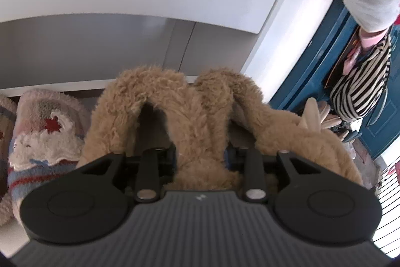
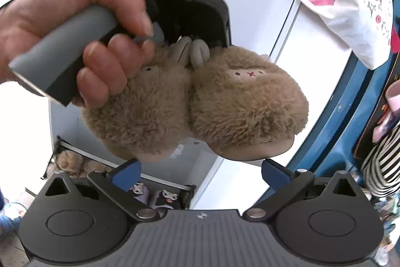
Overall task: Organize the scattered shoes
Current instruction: 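Lower the brown bunny slippers onto the shelf beside the pink slippers with the left tool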
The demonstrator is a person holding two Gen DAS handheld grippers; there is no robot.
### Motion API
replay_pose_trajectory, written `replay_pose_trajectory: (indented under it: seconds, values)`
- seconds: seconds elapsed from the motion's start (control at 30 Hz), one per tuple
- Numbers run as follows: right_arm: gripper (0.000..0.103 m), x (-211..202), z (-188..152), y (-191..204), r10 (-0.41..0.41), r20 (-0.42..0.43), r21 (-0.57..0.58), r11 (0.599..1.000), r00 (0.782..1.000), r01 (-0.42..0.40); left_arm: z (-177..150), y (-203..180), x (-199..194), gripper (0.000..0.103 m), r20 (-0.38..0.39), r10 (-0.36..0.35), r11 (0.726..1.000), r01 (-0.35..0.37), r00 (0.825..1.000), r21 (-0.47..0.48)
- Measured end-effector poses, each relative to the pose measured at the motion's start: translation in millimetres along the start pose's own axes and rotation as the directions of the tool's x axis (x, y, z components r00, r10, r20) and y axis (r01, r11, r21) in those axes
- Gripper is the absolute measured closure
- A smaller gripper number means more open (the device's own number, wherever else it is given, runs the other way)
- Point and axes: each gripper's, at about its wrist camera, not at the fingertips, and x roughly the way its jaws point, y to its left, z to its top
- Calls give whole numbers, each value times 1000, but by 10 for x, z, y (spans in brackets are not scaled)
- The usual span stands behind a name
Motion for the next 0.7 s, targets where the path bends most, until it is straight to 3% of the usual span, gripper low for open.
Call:
replay_pose_trajectory:
  seconds: [0.43, 0.7]
  values:
    - [0, 24, 33, -73, 5, 59, 17, 1000, 998, -6, 132, 45, 181, 69, -58, 37, 999, -38, 998, -20]
    - [0, 103, -51, -288, 67, 98, 149, 986, 993, -81, 278, 123, 358, 69, -135, 42, 997, -51, 990, -65]
